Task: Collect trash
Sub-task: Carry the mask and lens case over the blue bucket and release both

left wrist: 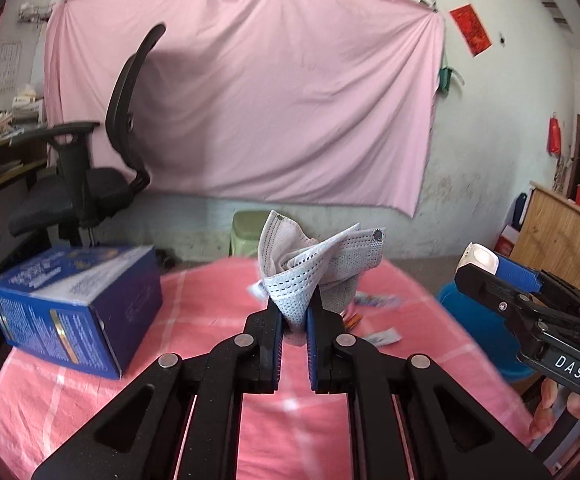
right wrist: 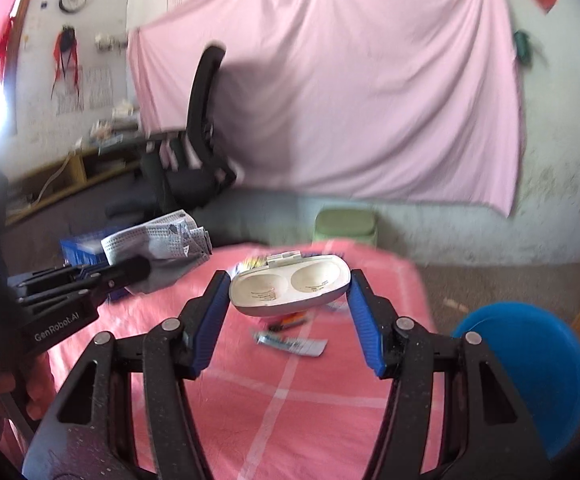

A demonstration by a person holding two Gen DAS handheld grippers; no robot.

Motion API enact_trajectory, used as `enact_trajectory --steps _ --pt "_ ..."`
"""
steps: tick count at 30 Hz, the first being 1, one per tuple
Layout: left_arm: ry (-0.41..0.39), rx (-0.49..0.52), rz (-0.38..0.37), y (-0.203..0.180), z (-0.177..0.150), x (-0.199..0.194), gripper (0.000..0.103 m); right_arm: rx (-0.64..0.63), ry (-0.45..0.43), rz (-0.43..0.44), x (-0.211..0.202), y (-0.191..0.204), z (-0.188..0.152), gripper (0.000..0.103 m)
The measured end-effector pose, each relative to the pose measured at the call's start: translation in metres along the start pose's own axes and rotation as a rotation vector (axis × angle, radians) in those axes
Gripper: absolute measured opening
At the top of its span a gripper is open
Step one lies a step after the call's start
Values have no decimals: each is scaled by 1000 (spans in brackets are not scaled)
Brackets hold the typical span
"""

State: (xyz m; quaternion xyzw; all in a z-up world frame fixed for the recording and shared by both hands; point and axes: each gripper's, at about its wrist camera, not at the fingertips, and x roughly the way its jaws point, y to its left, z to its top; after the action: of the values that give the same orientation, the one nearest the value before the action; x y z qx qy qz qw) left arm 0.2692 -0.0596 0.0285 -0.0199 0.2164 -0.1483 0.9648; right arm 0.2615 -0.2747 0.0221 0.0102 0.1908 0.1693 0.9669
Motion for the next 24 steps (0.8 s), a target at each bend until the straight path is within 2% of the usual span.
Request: enact_trajectory --steps 5,13,19,24 --pt "-96 42 -41 -39 20 -16 8 -13 -126 -70 -41 -12 15 79" --pt "-197 105 -149 -111 47 -20 8 -5 -239 -188 -89 -48 19 79" --pt "-176 151 -242 -166 51 0 8 46 -261 -303 -114 -94 5 80" --pt "-62 158 -313 -201 45 33 8 118 -218 -367 -118 -128 -14 80"
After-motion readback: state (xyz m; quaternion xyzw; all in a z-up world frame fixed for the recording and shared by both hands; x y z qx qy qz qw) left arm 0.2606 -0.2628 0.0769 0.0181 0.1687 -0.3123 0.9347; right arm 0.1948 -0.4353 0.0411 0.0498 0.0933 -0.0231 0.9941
